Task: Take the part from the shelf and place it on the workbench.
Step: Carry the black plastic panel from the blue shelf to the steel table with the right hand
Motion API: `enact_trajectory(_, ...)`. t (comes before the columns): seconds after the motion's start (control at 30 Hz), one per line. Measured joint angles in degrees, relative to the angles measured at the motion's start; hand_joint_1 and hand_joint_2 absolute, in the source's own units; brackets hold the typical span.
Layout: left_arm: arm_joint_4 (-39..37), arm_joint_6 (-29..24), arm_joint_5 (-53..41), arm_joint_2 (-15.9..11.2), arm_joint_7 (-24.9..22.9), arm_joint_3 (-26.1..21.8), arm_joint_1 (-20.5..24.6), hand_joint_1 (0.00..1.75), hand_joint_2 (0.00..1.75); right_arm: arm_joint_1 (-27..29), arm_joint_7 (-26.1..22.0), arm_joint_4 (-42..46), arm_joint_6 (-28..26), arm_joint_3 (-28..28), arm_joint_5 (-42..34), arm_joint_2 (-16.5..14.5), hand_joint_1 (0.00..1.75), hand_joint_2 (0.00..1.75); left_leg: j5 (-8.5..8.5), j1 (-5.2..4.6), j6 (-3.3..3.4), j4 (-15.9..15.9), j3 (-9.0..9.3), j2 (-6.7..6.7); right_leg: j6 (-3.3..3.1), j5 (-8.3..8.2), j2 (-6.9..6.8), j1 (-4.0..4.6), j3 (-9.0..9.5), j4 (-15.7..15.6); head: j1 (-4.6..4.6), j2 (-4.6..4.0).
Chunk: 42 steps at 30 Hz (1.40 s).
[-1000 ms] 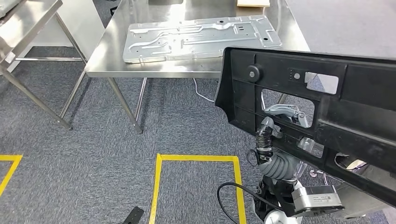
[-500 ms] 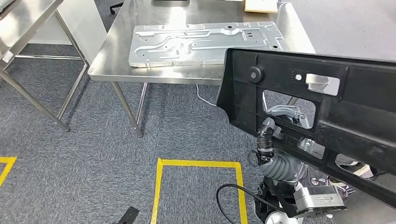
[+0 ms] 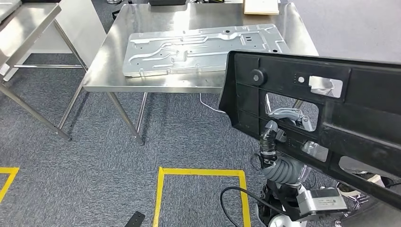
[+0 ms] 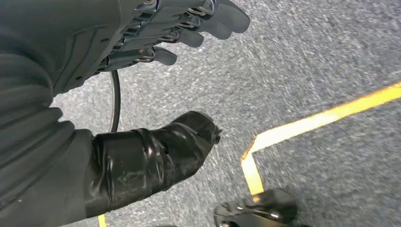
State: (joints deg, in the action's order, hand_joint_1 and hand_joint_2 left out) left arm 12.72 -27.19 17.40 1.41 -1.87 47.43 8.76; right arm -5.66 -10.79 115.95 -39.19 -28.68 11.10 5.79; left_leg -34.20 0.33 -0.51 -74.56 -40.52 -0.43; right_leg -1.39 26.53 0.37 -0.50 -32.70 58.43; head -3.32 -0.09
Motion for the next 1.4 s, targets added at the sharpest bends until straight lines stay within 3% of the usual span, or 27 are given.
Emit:
enact_trajectory(0.03,0.00,0.00,0.04,-0.02,0.04,0.00,-0.13,0.00,1.75,0.09,-0.02,0.00,0.00,0.00,-0.02,0.00,1.75,1.75,1.58,0.01,0.05,0.68,-0.42,0.00,0.02,0.31,0.09,0.01,0.43,0.00,-0.02,0.00)
enact_trajectory(0.07,0.00,0.00,0.08,-0.05,0.07,0.00,-0.23,0.00,1.75,0.14,-0.05,0.00,0.00,0.00,-0.03,-0.01,1.75,1.75,4.06,0.00,0.22,3.54,0.28,0.00,0.09,0.65,0.17,0.01,0.97,0.00,-0.02,0.00)
enact_trajectory(0.1,0.00,0.00,0.09,-0.12,0.09,0.00,-0.28,0.00,1.75,0.17,-0.09,0.00,0.00,0.00,-0.04,-0.01,1.75,1.75,6.79,-0.06,0.52,7.63,1.67,0.01,0.19,1.01,0.23,0.01,1.48,-0.03,-0.02,0.00)
enact_trajectory(0.17,0.00,-0.01,0.09,-0.30,0.15,0.00,-0.21,0.00,1.75,0.18,-0.15,0.01,-0.01,0.00,-0.05,-0.02,1.75,1.75,9.69,-0.39,1.13,14.36,4.44,0.04,0.68,1.71,0.30,0.12,2.12,-0.03,0.02,0.00)
enact_trajectory(0.3,0.00,-0.03,0.09,-0.37,0.25,0.00,-0.24,0.00,1.75,0.20,-0.19,0.05,-0.02,0.00,-0.07,-0.02,1.75,1.75,9.44,-0.61,2.05,16.93,5.88,0.02,1.90,2.47,0.28,0.02,2.50,-0.18,0.09,0.00)
enact_trajectory(0.37,0.00,-0.04,0.09,-0.36,0.28,0.00,-0.29,0.00,1.75,0.17,-0.21,0.11,-0.02,0.00,-0.07,-0.01,1.75,1.75,9.46,-0.32,2.64,17.86,6.85,0.08,2.32,3.97,0.11,0.03,1.42,2.63,0.25,0.00)
enact_trajectory(0.47,0.00,-0.04,0.15,-0.45,0.30,0.00,-0.31,0.00,1.75,0.45,-0.28,0.14,-0.02,0.00,-0.08,0.00,1.75,1.75,8.73,-0.34,3.15,18.02,7.75,0.14,2.75,7.67,0.04,-0.18,-4.80,13.11,0.38,0.00)
enact_trajectory(0.5,0.00,-0.04,0.17,-0.49,0.32,0.00,-0.35,0.00,1.75,0.59,-0.30,0.13,-0.02,0.00,-0.10,0.00,1.75,1.75,8.37,-0.35,3.14,17.93,8.05,0.11,2.93,7.59,0.03,-0.32,-6.50,15.19,0.39,0.00)
enact_trajectory(0.53,0.00,-0.02,0.20,-0.50,0.36,0.00,-0.42,0.00,1.75,0.66,-0.32,0.12,-0.02,0.00,-0.13,0.00,1.75,1.75,7.98,-0.32,3.07,17.80,8.42,0.07,3.10,6.33,0.03,-0.47,-7.18,15.14,0.39,0.00)
enact_trajectory(0.57,0.00,0.00,0.23,-0.50,0.39,0.00,-0.51,0.00,1.75,0.68,-0.33,0.11,-0.02,0.00,-0.15,0.00,1.75,1.75,7.52,-0.27,2.95,17.58,8.85,0.00,3.24,4.09,0.00,-0.66,-6.75,12.95,0.40,0.00)
enact_trajectory(0.6,0.00,0.02,0.26,-0.50,0.42,0.00,-0.59,0.00,1.75,0.67,-0.34,0.11,-0.02,0.00,-0.17,0.00,1.75,1.75,6.98,-0.21,2.76,17.30,9.30,-0.07,3.32,1.48,-0.04,-0.86,-5.54,9.27,0.42,0.00)
enact_trajectory(0.67,0.00,0.04,0.29,-0.52,0.44,0.00,-0.60,0.00,1.75,0.65,-0.39,0.07,-0.02,0.00,-0.18,0.00,1.75,1.75,5.80,-0.31,2.11,16.61,9.71,-0.20,3.15,-1.18,-0.04,-0.92,-3.06,3.22,0.44,0.00)
enact_trajectory(0.8,0.00,0.02,0.55,-0.67,0.44,0.00,-0.44,0.00,1.75,0.53,-0.56,0.02,-0.01,0.00,-0.49,-0.01,1.75,1.75,4.67,-0.21,0.81,16.29,9.97,-0.22,1.71,-0.59,0.29,-0.53,-1.95,1.59,0.31,0.00)
enact_trajectory(0.87,0.00,0.05,0.79,-0.73,0.43,-0.01,-0.29,0.00,1.75,0.20,-0.64,0.00,0.01,0.00,-0.82,-0.02,1.75,1.75,3.39,-0.07,0.27,13.68,8.98,-0.08,0.96,-0.28,0.28,-0.65,-1.46,1.39,0.17,0.00)
enact_trajectory(0.97,0.00,0.24,1.10,-0.78,0.43,-0.02,-0.15,0.00,1.75,-0.26,-0.75,-0.16,0.01,0.00,-1.16,-0.03,1.75,1.75,-0.29,0.07,-0.17,2.89,2.56,0.02,0.27,0.52,0.10,-0.44,-0.68,1.34,0.03,0.00)
enact_trajectory(1.0,0.00,0.29,1.16,-0.80,0.41,-0.02,-0.20,0.00,1.75,-0.29,-0.80,-0.25,0.01,0.00,-1.25,-0.04,1.75,1.75,-0.52,0.08,-0.16,0.28,0.54,0.02,0.21,0.85,0.12,-0.31,-0.34,1.34,0.03,0.00)
enact_trajectory(1.03,0.00,0.32,1.16,-0.84,0.39,-0.02,-0.26,0.00,1.75,-0.28,-0.86,-0.32,-0.01,0.00,-1.32,-0.04,1.75,1.75,0.39,0.07,-0.03,-0.39,-0.57,0.02,0.18,1.23,0.18,-0.20,0.14,1.34,0.02,0.00)
enact_trajectory(1.07,0.00,0.34,1.16,-0.89,0.37,-0.02,-0.32,0.00,1.75,-0.28,-0.92,-0.39,-0.01,0.00,-1.39,-0.04,1.75,1.75,2.50,0.01,0.23,1.31,-0.51,0.02,0.19,1.65,0.25,-0.13,0.77,1.34,0.02,0.00)
enact_trajectory(1.13,0.00,0.38,1.16,-1.09,0.34,-0.03,-0.35,0.00,1.75,-0.34,-1.04,-0.46,-0.01,0.00,-1.51,-0.04,1.75,1.75,7.68,-0.32,1.05,8.81,1.91,0.02,0.33,2.59,0.33,-0.06,2.08,1.25,0.06,0.00)
enact_trajectory(1.17,0.00,0.39,1.16,-1.20,0.34,-0.04,-0.28,0.00,1.75,-0.39,-1.07,-0.48,0.00,0.00,-1.56,-0.04,1.75,1.75,9.11,-0.59,1.43,12.25,3.30,0.02,0.56,3.02,0.36,-0.05,2.51,1.16,0.10,0.00)
enact_trajectory(1.2,0.00,0.40,1.16,-1.27,0.35,-0.05,-0.19,0.00,1.75,-0.43,-1.09,-0.49,-0.01,0.00,-1.59,-0.04,1.75,1.75,9.61,-0.86,1.75,14.39,4.25,0.01,0.85,3.30,0.38,-0.09,2.77,0.90,0.10,0.00)
enact_trajectory(1.33,0.00,0.43,1.14,-1.34,0.35,-0.07,-0.20,0.00,1.75,-0.49,-1.11,-0.59,-0.02,0.00,-1.76,-0.04,1.75,1.75,8.94,-0.97,2.87,17.19,6.48,-0.09,2.02,3.05,0.30,-0.15,3.80,1.48,0.09,0.00)
enact_trajectory(1.4,0.00,0.44,1.14,-1.35,0.34,-0.07,-0.20,0.00,1.75,-0.61,-1.13,-0.61,-0.02,0.00,-1.82,-0.04,1.75,1.75,8.66,-0.77,3.46,17.90,8.00,-0.07,2.31,4.59,0.24,-0.17,2.02,5.14,0.14,0.00)
